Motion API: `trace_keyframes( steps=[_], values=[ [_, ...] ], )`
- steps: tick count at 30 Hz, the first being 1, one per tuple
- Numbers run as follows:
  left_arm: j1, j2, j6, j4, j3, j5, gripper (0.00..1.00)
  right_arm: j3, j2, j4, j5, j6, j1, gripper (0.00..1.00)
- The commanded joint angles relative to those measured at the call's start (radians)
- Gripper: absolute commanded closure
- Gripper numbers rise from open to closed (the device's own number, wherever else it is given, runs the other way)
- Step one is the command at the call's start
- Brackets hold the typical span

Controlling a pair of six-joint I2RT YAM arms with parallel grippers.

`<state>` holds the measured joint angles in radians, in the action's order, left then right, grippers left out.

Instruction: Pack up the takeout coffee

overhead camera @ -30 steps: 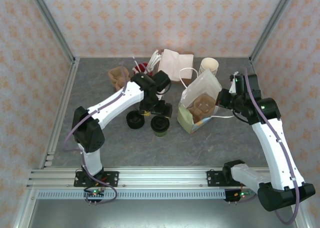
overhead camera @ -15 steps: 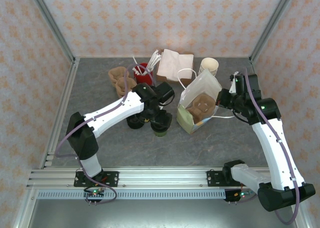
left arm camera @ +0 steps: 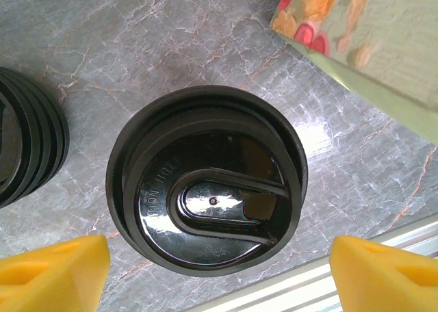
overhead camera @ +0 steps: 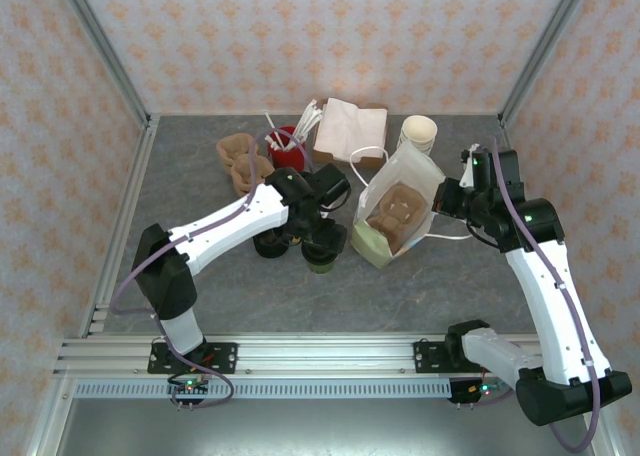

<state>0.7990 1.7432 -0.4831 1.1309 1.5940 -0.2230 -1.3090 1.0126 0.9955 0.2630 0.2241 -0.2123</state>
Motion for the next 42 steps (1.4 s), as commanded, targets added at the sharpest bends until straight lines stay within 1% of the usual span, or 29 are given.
trace_keyframes(
  steps=[1,21,26,33,38,42],
  values=[
    [0.009,0.012,0.022,-0.015,-0.019,0.029,0.16,-0.009,-0.013,-0.006,-0.002,0.008,0.005,1.00],
    [0.019,0.053,0.029,-0.033,-0.041,0.035,0.17,0.000,-0.014,-0.006,-0.004,0.004,0.005,1.00],
    [0.021,0.065,0.028,-0.025,-0.036,0.059,0.17,0.004,-0.013,-0.007,-0.005,0.004,0.006,1.00],
    [0.021,0.079,0.020,-0.010,-0.015,0.102,0.14,0.006,-0.009,-0.010,-0.005,0.003,0.006,1.00],
    [0.025,0.078,0.020,-0.022,-0.025,0.096,0.14,0.004,-0.007,-0.011,-0.004,-0.004,0.005,1.00],
    [0.033,0.075,0.019,-0.028,-0.046,0.091,0.17,0.002,-0.005,-0.009,-0.005,-0.008,0.005,1.00]
  ],
)
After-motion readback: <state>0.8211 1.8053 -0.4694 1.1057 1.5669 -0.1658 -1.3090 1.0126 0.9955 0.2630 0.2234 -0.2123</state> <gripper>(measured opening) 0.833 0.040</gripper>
